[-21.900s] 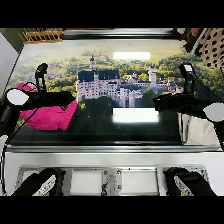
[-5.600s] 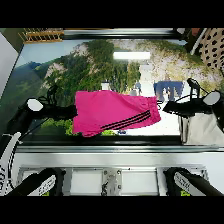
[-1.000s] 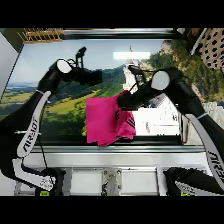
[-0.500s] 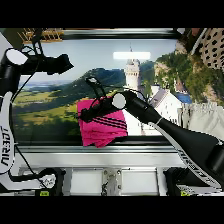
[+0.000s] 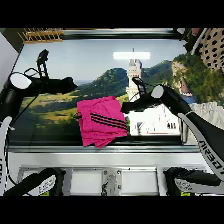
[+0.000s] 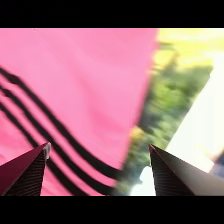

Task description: Fold the clothes and pants, and hang the long-sleeved shirts on hangers.

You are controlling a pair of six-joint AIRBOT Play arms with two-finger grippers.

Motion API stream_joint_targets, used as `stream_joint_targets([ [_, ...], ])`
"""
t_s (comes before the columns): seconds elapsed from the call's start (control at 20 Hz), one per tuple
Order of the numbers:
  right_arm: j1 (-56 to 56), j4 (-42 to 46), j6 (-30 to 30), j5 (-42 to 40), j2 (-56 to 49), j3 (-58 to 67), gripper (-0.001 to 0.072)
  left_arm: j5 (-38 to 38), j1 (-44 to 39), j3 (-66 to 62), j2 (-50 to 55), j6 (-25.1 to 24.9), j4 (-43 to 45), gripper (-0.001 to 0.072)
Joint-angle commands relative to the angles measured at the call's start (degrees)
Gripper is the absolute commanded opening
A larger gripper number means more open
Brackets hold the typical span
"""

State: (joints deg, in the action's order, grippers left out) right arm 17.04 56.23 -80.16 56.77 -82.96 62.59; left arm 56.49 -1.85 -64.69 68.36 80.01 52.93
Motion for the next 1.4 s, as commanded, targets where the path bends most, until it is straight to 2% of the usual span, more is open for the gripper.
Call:
stream_joint_targets([
  [0.0,-7.13,-6.45,4.44,0.96,-3.69,-5.35,0.072,-2.93,-3.34,6.4,-3.52,-0.28,-0.2,0.0005],
  [0.2,-5.33,-23.06,15.26,-1.42,-12.17,-4.87,0.072,-3.02,-6.43,8.46,-4.17,-0.26,-0.13,0.0004],
  [0.45,1.77,-40.02,23.15,-2.82,-18.69,-0.9,0.071,-3.15,-8.22,8.39,-4.07,-0.26,-0.15,0.0004],
  [0.5,3.56,-43.85,24.7,-4.59,-19.15,-0.28,0.0572,-3.13,-8.22,8.39,-4.07,-0.24,-0.17,0.0005],
  [0.55,4.92,-46.66,26.88,-6.27,-19.26,-0.04,0.0368,-3.08,-8.22,8.39,-4.07,-0.04,-0.17,0.0004],
  [0.65,6.71,-50.75,31.95,-7.67,-19.21,0.24,0.0018,-3.08,-8.22,8.39,-4.07,-0.04,-0.15,0.0004],
  [0.75,6.21,-46.27,30.64,-7.3,-17.68,1.11,0.0022,-3.06,-8.22,8.39,-4.07,-0.07,-0.15,0.0004],
  [0.9,-1.31,-25.68,17.33,-7.39,-10.29,2.05,0.0022,-3.1,-8.22,8.39,-4.07,-0.07,-0.15,0.0005],
  [1.0,-10.05,-10.27,8.02,-6.69,-3.26,2.05,0.0022,-3.1,-8.22,8.39,-4.07,-0.07,-0.15,0.0005],
  [1.1,-20.5,1.03,1.68,-5.6,4.13,2.05,0.0022,-3.1,-8.22,8.39,-4.07,-0.07,-0.15,0.0004],
  [1.2,-30.4,5.6,-0.17,-5.22,10.08,2.05,0.0022,-3.1,-8.22,8.39,-4.04,-0.07,-0.15,0.0004],
  [1.35,-45.0,7.23,-0.31,-5.53,16.9,2.05,0.0022,-3.08,-8.22,8.39,-4.04,-0.07,-0.15,0.0004],
])
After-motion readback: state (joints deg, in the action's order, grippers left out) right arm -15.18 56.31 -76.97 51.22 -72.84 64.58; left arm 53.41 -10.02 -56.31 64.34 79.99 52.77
